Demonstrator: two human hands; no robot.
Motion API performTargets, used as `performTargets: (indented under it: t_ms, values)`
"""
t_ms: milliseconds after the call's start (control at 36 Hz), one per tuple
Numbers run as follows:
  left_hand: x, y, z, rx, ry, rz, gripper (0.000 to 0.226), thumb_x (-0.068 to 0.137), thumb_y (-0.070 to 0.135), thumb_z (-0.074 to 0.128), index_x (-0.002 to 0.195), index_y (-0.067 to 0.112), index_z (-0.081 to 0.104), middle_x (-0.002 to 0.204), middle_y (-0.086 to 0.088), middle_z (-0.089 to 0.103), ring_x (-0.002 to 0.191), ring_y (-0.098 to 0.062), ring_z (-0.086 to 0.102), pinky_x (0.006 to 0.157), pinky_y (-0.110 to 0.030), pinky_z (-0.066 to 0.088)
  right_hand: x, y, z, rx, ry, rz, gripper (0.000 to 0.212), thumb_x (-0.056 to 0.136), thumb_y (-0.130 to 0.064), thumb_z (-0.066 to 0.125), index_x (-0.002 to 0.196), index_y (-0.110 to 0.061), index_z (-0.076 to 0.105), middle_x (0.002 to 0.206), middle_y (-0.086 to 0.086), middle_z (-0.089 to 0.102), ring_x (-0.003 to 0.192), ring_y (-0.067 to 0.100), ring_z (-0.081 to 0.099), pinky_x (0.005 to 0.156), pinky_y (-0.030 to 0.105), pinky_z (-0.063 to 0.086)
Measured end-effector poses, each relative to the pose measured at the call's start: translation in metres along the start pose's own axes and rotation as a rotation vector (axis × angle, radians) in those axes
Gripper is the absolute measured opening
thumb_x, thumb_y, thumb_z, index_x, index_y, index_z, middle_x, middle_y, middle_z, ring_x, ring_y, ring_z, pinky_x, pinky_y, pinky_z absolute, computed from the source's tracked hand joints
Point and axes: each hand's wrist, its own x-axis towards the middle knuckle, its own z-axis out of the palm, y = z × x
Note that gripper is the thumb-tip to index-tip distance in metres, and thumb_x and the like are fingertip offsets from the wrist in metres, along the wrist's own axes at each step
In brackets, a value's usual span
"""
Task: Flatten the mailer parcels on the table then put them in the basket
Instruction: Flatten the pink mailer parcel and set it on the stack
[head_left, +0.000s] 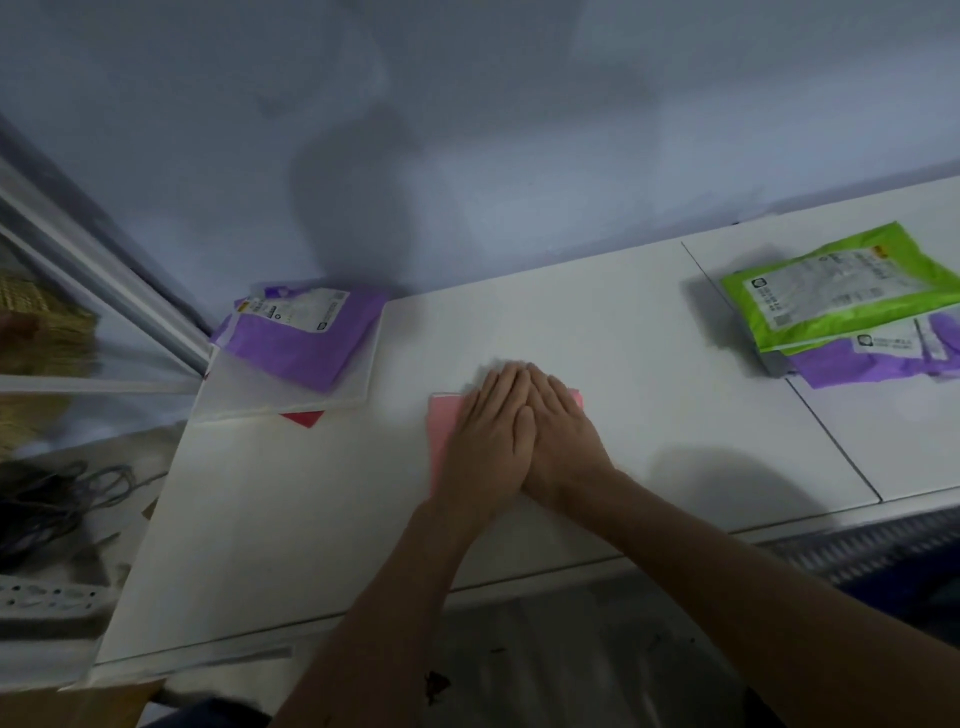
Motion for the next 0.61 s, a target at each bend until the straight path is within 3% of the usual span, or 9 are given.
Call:
performTargets:
  t_ms: [56, 111, 194, 250, 306, 361, 444, 556, 611]
  values:
    - [0.0, -0.004, 0.007, -0.01, -0.038, -0.018, 0.056, 0.097, 0.02, 0.012, 0.14, -0.002, 0.04, 0.149, -0.015, 0.038, 0.14, -0.027, 0.032, 0.112, -0.045, 0.032, -0.001, 0.001, 0.002, 0.039, 0.048, -0.012, 0.069, 0.096, -0.045, 0.026, 0.151, -0.003, 0.017, 0.158, 0.017, 0.017, 0.148, 0.029, 0.015, 0.116, 0.033, -0.007]
    - [0.001, -0.003, 0.001, -0.059, -0.056, -0.044, 0.059, 0.1, 0.023, 0.006, 0.14, -0.002, 0.041, 0.148, -0.015, 0.04, 0.139, -0.025, 0.034, 0.113, -0.045, 0.028, -0.001, 0.002, 0.002, 0.042, 0.043, -0.016, 0.066, 0.099, -0.039, 0.033, 0.152, -0.004, 0.014, 0.159, 0.016, 0.015, 0.148, 0.028, 0.012, 0.116, 0.032, -0.007]
    - [0.007, -0.002, -0.004, -0.233, -0.027, -0.135, 0.077, 0.092, 0.044, -0.009, 0.149, 0.003, 0.02, 0.157, -0.009, 0.018, 0.146, -0.015, 0.016, 0.118, -0.028, 0.005, 0.0, 0.003, 0.003, 0.012, 0.051, -0.033, 0.065, 0.1, -0.039, 0.03, 0.153, -0.007, 0.007, 0.16, 0.014, 0.009, 0.149, 0.026, 0.006, 0.118, 0.034, -0.005]
    - [0.011, -0.002, -0.003, -0.345, -0.093, -0.209, 0.072, 0.091, 0.045, -0.004, 0.151, 0.009, 0.011, 0.159, -0.003, 0.006, 0.147, -0.009, 0.004, 0.119, -0.024, -0.002, 0.0, 0.004, 0.003, -0.031, 0.036, -0.042, 0.066, 0.1, -0.04, 0.023, 0.153, -0.008, 0.002, 0.161, 0.013, 0.004, 0.149, 0.025, 0.001, 0.117, 0.034, -0.008]
    - [0.014, -0.002, -0.006, -0.395, -0.151, -0.294, 0.055, 0.102, 0.035, 0.011, 0.152, 0.013, 0.01, 0.16, -0.001, 0.004, 0.147, -0.008, 0.0, 0.119, -0.026, -0.003, 0.0, 0.004, 0.002, -0.049, 0.027, -0.053, 0.066, 0.101, -0.039, 0.026, 0.153, -0.009, 0.002, 0.161, 0.013, 0.004, 0.149, 0.025, 0.001, 0.115, 0.033, -0.011]
    - [0.012, -0.008, -0.004, -0.329, -0.178, -0.319, 0.053, 0.104, 0.035, 0.012, 0.153, 0.014, 0.01, 0.161, 0.0, 0.004, 0.148, -0.012, -0.002, 0.119, -0.028, -0.003, 0.0, 0.006, 0.003, -0.062, 0.034, -0.068, 0.065, 0.1, -0.04, 0.025, 0.153, -0.008, 0.005, 0.161, 0.014, 0.007, 0.149, 0.027, 0.005, 0.116, 0.034, -0.008]
    - [0.006, -0.013, -0.003, -0.164, -0.171, -0.281, 0.073, 0.091, 0.048, -0.007, 0.154, 0.015, 0.008, 0.161, -0.001, 0.004, 0.148, -0.016, -0.003, 0.117, -0.03, -0.008, 0.002, 0.01, 0.008, -0.078, 0.015, -0.066, 0.063, 0.1, -0.039, 0.018, 0.154, -0.008, 0.006, 0.16, 0.015, 0.008, 0.149, 0.027, 0.005, 0.12, 0.037, -0.003]
    - [0.001, -0.015, -0.004, -0.162, -0.156, -0.321, 0.063, 0.098, 0.045, 0.001, 0.153, 0.016, 0.009, 0.161, -0.001, 0.002, 0.147, -0.012, -0.004, 0.117, -0.031, -0.008, 0.003, 0.011, 0.011, -0.049, 0.008, -0.015, 0.061, 0.1, -0.038, 0.013, 0.154, -0.01, 0.011, 0.161, 0.013, 0.011, 0.149, 0.024, 0.008, 0.121, 0.037, 0.001]
    - [-0.002, -0.019, -0.004, -0.077, -0.154, -0.323, 0.082, 0.084, 0.05, -0.015, 0.153, 0.012, 0.007, 0.161, -0.003, 0.002, 0.148, -0.014, -0.003, 0.118, -0.031, -0.006, 0.004, 0.01, 0.01, -0.006, 0.025, 0.038, 0.065, 0.097, -0.043, 0.004, 0.154, -0.013, 0.016, 0.16, 0.011, 0.015, 0.149, 0.023, 0.011, 0.121, 0.037, 0.006]
